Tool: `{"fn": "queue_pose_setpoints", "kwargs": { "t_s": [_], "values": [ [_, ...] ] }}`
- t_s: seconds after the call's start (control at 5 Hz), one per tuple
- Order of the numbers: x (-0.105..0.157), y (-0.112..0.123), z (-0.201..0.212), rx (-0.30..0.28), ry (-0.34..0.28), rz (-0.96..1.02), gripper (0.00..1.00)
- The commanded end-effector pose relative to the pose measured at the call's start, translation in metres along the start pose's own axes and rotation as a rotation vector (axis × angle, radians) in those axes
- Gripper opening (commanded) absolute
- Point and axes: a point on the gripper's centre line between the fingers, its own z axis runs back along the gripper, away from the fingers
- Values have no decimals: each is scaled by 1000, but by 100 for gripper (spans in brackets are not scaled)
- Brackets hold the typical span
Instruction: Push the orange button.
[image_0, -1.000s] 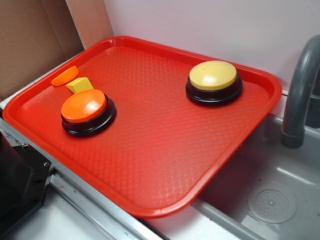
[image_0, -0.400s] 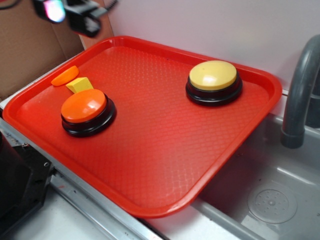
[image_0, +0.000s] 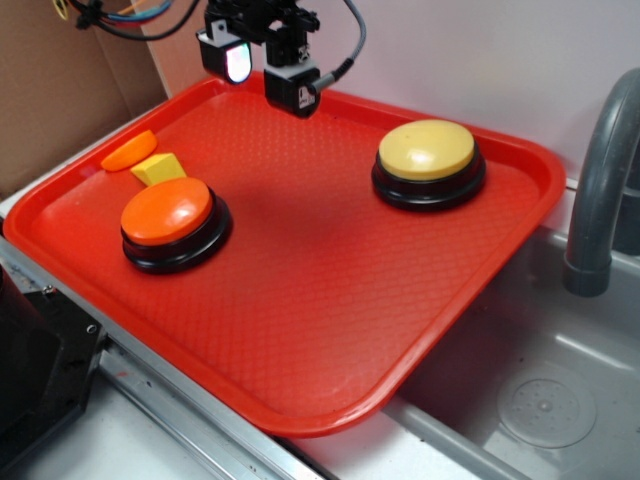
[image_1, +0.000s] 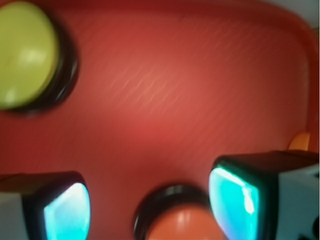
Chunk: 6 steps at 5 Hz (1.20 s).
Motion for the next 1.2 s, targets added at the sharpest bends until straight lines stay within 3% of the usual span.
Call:
{"fn": "queue_pose_setpoints", "kwargs": {
  "t_s": [0.0,0.4,0.6,0.8,1.0],
  "values": [
    [-44,21,33,-18,-127,-5,100],
    [-83,21,31,-19,-50,63,100],
    [-85,35,2,8,-42,74,100],
    [-75,41,-34,-38,-74,59,100],
    [-67,34,-55,-63,-40,49,100]
  ]
}}
